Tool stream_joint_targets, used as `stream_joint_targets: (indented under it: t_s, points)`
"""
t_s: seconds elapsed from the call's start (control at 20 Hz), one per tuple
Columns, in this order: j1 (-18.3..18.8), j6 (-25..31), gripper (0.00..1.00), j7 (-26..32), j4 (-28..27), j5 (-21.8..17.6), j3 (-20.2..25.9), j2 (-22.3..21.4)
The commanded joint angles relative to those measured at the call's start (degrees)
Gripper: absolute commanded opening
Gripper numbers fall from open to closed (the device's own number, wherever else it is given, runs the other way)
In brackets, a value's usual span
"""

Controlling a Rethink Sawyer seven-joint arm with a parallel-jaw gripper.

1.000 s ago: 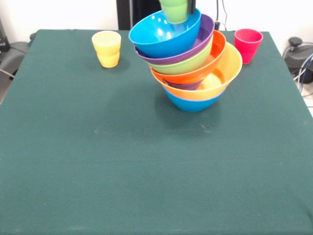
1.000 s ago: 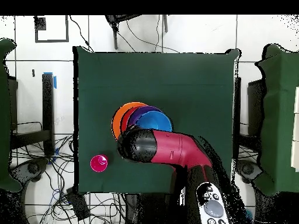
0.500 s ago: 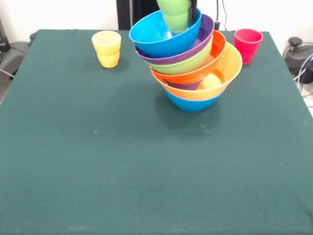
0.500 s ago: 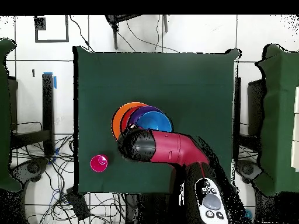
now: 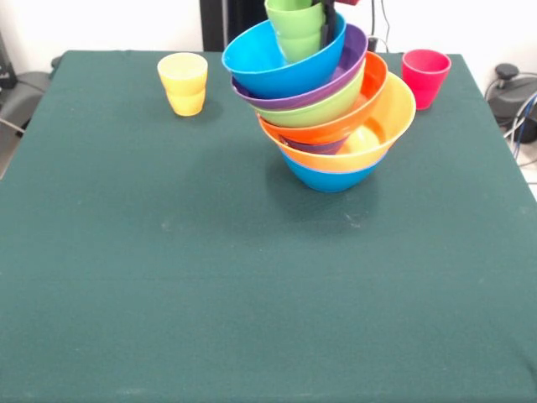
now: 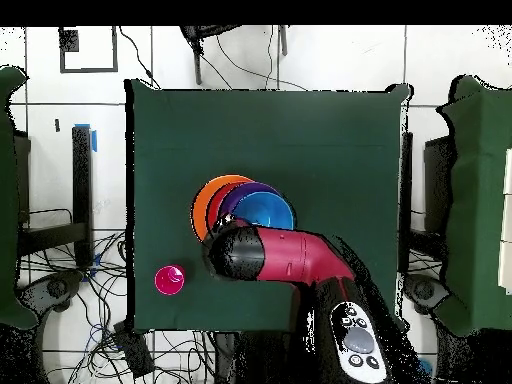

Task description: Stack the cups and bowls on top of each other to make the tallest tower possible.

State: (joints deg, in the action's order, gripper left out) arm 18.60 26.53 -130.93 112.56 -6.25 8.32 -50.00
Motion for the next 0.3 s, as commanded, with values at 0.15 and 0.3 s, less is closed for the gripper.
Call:
stream_joint_targets:
  t_s: [0.15,0.3]
  points:
    - [-1.41,-3.63,0.0,0.48,3.79,-3.69,4.07,4.78]
    - [-1.92,-4.91,0.0,-0.09,3.28,-3.78,3.98,6.13]
